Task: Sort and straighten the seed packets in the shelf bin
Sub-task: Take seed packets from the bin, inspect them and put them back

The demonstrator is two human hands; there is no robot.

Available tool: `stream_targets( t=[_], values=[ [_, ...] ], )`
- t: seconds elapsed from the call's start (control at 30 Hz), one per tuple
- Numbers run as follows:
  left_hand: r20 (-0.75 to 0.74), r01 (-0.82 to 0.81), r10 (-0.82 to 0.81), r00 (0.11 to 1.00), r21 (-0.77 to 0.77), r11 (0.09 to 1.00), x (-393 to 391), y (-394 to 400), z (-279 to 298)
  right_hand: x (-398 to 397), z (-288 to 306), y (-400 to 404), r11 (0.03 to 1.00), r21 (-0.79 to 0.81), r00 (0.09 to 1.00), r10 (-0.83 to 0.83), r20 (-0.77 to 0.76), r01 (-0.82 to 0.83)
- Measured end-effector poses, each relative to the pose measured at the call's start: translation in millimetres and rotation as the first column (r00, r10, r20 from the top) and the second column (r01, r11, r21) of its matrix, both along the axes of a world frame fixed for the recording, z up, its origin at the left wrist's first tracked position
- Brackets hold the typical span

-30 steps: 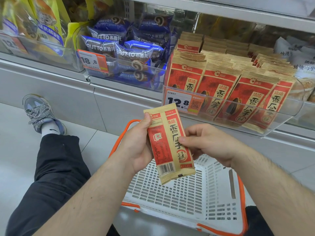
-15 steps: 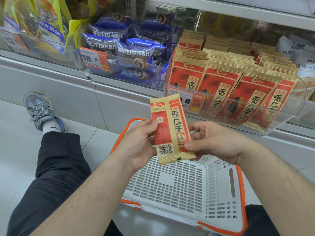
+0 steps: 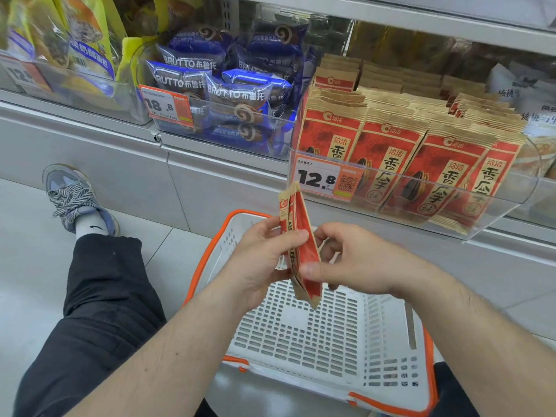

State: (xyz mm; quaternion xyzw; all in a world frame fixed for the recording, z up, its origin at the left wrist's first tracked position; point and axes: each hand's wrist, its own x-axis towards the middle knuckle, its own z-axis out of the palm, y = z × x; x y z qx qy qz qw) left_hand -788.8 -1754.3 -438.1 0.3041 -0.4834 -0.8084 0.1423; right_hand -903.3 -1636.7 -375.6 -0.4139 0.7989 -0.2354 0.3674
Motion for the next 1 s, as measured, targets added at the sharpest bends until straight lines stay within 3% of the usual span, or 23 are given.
stream_targets(
  t=[0.13,0.37,0.53,0.67,1.0],
  values=[
    [-0.011,0.089,-0.090,0.996,-0.051,0.995,0,4,1,-6,-1,-2,0.966,-0.194,0.985,-0.166,0.047,0.172],
    [0.012,0.177,-0.177,0.984,-0.066,0.982,-2,13,6,-7,-6,-6,0.921,-0.338,0.979,-0.201,0.009,0.192],
    [0.018,0.080,-0.079,0.997,-0.054,0.995,-4,14,5,-4,-4,-8,0.907,-0.342,0.962,-0.185,0.200,0.246],
    [-0.046,0.139,-0.139,0.989,0.005,0.990,-1,15,9,-3,-2,-7,0.891,-0.356,0.921,-0.145,0.363,0.281],
    [-0.115,0.237,-0.233,0.966,0.022,0.971,1,16,12,-4,-3,-6,0.878,-0.363,0.873,-0.114,0.474,0.312]
  ],
)
